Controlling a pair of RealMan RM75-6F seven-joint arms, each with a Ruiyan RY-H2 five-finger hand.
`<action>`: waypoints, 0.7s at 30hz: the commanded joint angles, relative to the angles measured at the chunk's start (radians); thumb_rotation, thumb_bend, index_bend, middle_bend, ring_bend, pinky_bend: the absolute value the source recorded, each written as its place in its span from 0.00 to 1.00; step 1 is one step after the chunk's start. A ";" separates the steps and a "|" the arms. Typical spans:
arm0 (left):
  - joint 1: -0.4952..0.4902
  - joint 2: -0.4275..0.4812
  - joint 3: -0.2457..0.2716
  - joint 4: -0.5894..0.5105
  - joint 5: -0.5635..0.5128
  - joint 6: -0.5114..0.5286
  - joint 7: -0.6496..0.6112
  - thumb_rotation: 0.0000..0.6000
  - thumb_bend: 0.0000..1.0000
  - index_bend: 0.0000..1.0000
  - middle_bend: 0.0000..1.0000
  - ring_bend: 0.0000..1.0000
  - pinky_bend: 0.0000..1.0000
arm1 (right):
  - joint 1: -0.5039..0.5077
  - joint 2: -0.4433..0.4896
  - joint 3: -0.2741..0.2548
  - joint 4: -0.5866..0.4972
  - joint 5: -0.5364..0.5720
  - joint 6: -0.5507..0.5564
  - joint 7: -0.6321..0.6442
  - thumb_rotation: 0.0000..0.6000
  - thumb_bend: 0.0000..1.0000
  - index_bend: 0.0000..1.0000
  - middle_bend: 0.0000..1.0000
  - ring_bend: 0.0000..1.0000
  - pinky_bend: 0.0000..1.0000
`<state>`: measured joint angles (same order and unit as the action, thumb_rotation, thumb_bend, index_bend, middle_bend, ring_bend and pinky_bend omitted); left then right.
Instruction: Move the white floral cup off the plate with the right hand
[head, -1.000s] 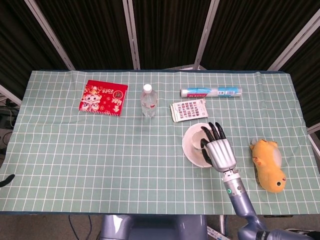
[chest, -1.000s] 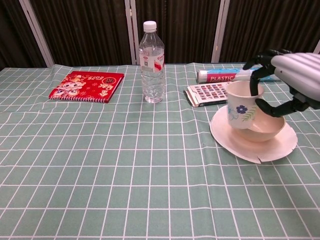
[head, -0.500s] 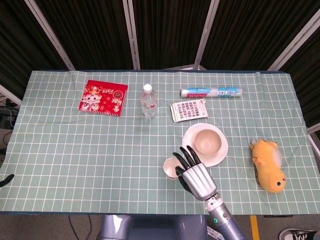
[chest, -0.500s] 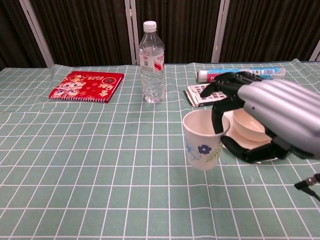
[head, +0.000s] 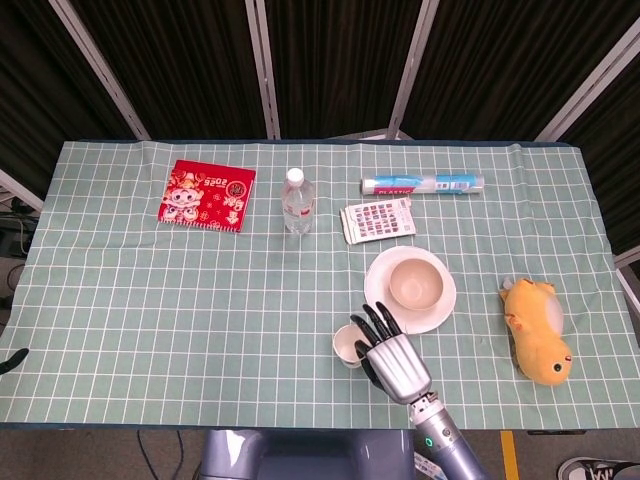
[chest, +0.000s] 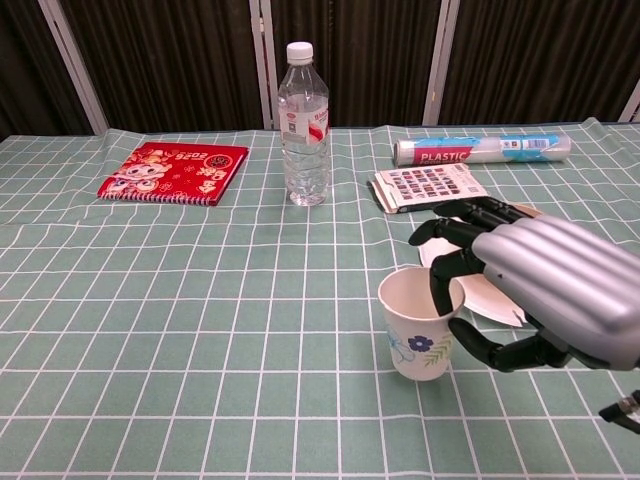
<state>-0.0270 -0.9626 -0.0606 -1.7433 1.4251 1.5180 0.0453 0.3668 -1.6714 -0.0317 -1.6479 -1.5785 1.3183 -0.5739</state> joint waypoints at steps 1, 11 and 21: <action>0.000 0.000 0.000 0.000 0.001 0.001 0.001 1.00 0.00 0.00 0.00 0.00 0.00 | -0.005 -0.006 0.006 0.021 0.018 -0.011 0.000 1.00 0.46 0.65 0.15 0.00 0.00; 0.000 -0.001 -0.001 0.000 -0.001 0.001 -0.001 1.00 0.00 0.00 0.00 0.00 0.00 | -0.011 0.030 -0.007 -0.021 0.045 -0.053 -0.023 1.00 0.29 0.59 0.04 0.00 0.00; 0.001 0.001 -0.002 0.002 -0.003 0.002 -0.009 1.00 0.00 0.00 0.00 0.00 0.00 | -0.025 0.116 -0.004 -0.139 0.044 -0.039 -0.084 1.00 0.17 0.16 0.00 0.00 0.00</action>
<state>-0.0260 -0.9616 -0.0626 -1.7411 1.4224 1.5201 0.0368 0.3462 -1.5737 -0.0368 -1.7673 -1.5311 1.2714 -0.6493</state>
